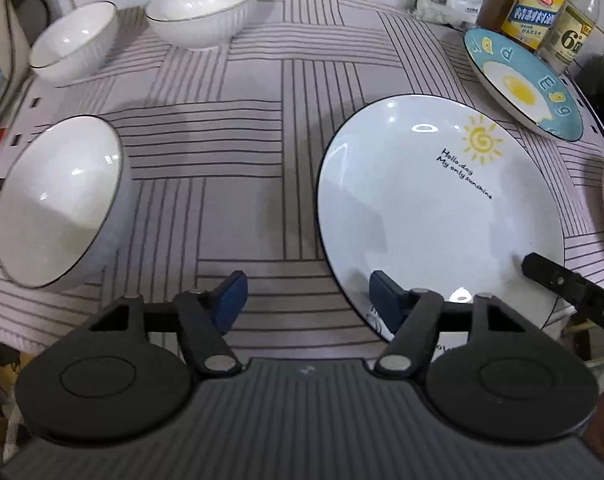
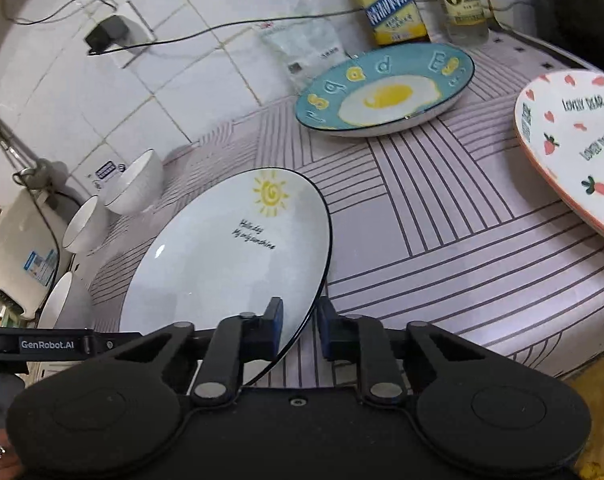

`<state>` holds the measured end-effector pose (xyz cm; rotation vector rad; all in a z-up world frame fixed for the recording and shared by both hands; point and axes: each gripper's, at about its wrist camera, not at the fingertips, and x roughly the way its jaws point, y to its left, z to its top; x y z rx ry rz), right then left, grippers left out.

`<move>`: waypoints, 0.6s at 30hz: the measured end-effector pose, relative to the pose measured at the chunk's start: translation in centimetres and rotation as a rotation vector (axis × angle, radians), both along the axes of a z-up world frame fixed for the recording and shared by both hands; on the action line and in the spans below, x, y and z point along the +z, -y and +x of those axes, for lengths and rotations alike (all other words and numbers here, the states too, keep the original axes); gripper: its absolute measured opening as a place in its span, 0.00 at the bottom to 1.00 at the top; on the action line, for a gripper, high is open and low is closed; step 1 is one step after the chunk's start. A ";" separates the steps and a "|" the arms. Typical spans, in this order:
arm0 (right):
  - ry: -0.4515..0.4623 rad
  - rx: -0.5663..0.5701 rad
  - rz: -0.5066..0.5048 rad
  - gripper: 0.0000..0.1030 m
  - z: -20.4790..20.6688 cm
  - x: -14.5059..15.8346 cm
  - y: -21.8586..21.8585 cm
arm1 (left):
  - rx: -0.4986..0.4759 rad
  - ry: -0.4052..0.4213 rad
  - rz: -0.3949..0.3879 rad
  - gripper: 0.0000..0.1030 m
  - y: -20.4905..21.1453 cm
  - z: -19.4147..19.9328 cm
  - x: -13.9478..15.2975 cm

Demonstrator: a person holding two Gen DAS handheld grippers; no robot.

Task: Organize plates and bowls
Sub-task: 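Reach the left gripper to the white sun plate and pinch its rim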

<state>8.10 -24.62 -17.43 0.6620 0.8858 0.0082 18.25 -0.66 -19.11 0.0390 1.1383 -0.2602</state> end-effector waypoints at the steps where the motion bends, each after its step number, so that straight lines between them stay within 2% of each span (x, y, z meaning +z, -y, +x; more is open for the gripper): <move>1: -0.012 -0.007 0.008 0.17 0.3 -0.2 0.2 | -0.004 -0.012 -0.008 0.60 0.1 0.2 -0.2; 4: -0.033 -0.018 0.022 0.17 0.8 -0.2 0.4 | -0.006 -0.038 -0.064 0.44 -0.2 0.6 -0.2; 5: -0.042 -0.015 0.019 0.17 0.9 -0.1 0.4 | -0.008 -0.047 -0.088 0.33 -0.3 0.6 -0.2; 7: -0.055 -0.025 0.038 0.15 1.0 -0.2 0.6 | -0.033 -0.068 -0.132 0.18 -0.1 0.7 -0.2; 12: -0.041 -0.059 0.100 0.13 0.6 -0.8 1.2 | -0.071 -0.073 -0.088 0.19 0.8 0.7 0.3; 14: -0.040 -0.069 0.113 0.13 0.5 -0.9 1.3 | -0.051 -0.181 -0.088 0.13 0.4 2.0 1.0; 15: -0.038 -0.072 0.115 0.13 0.5 -1.0 1.3 | -0.057 -0.209 -0.075 0.14 0.4 2.4 1.4; 18: -0.027 -0.080 0.130 0.14 0.4 -1.1 1.3 | -0.096 -0.187 -0.029 0.13 0.9 2.5 1.9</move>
